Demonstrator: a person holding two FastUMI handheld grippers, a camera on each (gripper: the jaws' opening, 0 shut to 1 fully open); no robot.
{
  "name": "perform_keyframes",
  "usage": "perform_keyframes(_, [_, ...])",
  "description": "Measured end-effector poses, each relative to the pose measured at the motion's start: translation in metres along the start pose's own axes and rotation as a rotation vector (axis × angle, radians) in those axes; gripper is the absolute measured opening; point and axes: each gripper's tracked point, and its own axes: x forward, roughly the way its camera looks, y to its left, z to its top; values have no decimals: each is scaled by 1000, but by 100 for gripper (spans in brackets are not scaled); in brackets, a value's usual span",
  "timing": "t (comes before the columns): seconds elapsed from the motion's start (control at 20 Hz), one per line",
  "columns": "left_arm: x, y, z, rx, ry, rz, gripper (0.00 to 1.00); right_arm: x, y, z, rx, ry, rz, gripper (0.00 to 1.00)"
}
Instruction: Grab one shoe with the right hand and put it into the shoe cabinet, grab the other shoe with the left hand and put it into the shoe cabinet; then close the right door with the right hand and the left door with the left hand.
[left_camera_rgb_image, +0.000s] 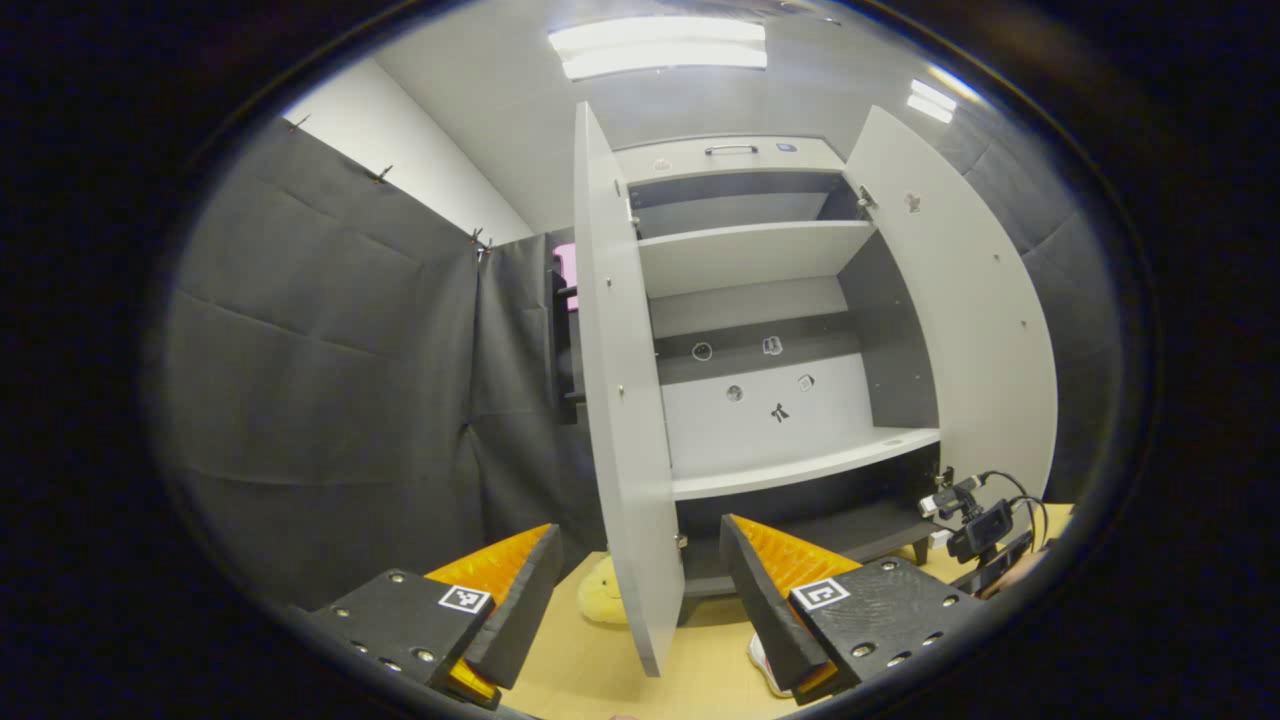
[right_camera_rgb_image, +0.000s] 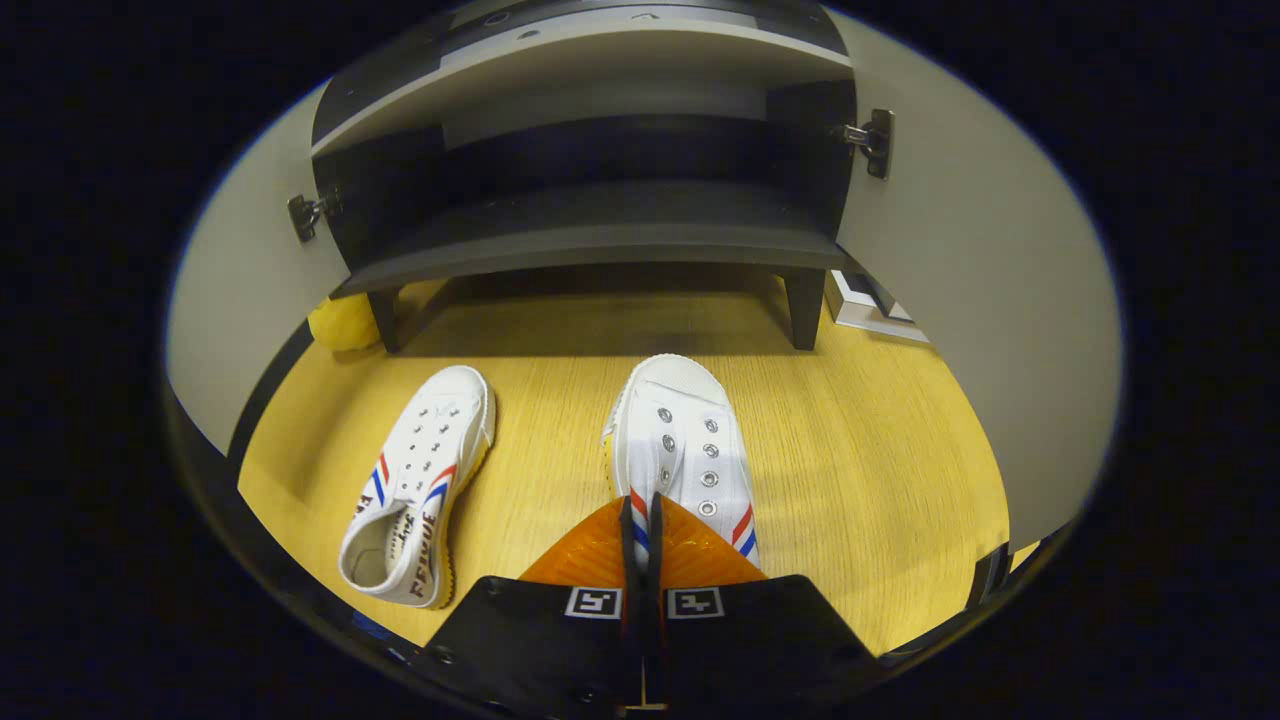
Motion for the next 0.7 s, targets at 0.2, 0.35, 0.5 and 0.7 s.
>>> perform_keyframes(0.2, [-3, -13, 10, -3, -33, -34, 93, -37, 2, 33, 11, -98, 20, 2])
perform_keyframes(0.35, [-1, -24, 11, -19, -42, -58, 93, -70, 1, 70, 9, -197, 36, 2])
perform_keyframes(0.5, [1, -32, 16, -30, -54, -75, 93, -103, 0, 109, 6, -280, 45, 2])
perform_keyframes(0.7, [6, -36, 22, -33, -79, -78, 93, -140, 6, 154, 15, -380, 75, 2])
